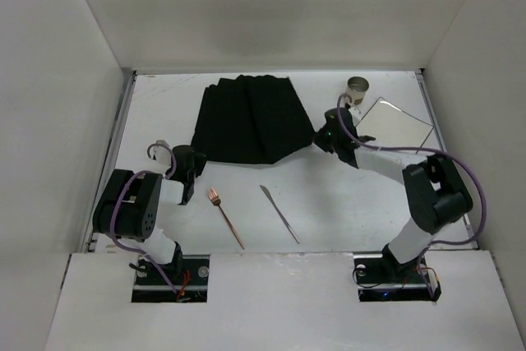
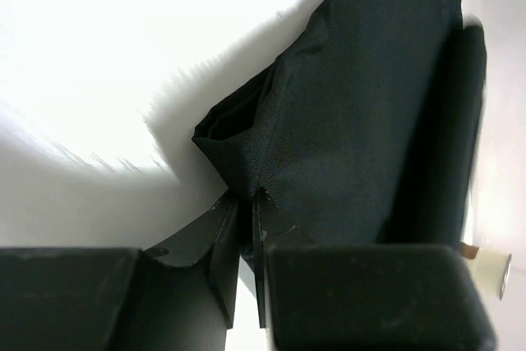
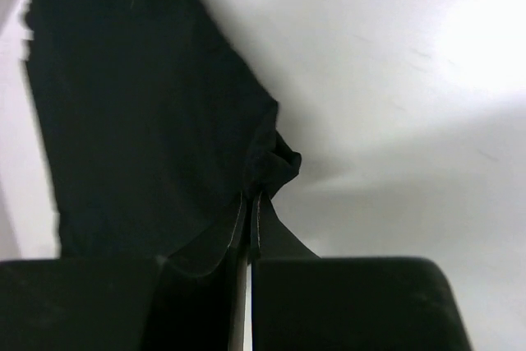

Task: Set the dinner table for one person

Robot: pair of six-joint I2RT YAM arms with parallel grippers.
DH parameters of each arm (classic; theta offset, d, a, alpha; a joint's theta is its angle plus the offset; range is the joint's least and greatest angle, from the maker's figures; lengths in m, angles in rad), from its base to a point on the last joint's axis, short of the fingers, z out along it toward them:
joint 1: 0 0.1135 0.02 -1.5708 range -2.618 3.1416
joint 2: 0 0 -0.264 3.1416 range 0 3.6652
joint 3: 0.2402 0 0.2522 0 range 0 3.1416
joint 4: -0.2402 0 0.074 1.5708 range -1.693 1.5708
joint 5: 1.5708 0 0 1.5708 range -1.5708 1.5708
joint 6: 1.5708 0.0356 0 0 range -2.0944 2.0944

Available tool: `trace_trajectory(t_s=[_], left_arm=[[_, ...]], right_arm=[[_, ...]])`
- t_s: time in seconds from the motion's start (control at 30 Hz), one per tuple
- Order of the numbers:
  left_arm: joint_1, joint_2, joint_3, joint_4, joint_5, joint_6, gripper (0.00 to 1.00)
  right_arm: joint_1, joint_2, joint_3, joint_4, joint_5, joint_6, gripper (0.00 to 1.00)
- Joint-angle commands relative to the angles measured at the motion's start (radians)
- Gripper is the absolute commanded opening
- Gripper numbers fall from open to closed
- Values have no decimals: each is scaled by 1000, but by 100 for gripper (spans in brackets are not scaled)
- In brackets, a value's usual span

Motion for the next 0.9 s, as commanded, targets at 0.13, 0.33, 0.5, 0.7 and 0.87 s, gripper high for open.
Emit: trace_trajectory(t_s=[0.13,0.33,0.5,0.7,0.87], left_arm=[[-6,-15,-9,-20,-61,39,6],[-34,-90,-28,-77,-84,41,6],[-57,-209,-57,-161,-127,88,6],[-89,-381,-106,-329,-169,133,6],[-126,-542,-158,-509,-213,140,8]], right_arm=[[30,-185,-318,45,138,18,2],[72,-225,-353,-21,132,21,3],[21,-245,-389,7,126,-5,3],[4,-217,-370,38,83,-21,3],[12,-260,-428,18,57,-21,3]])
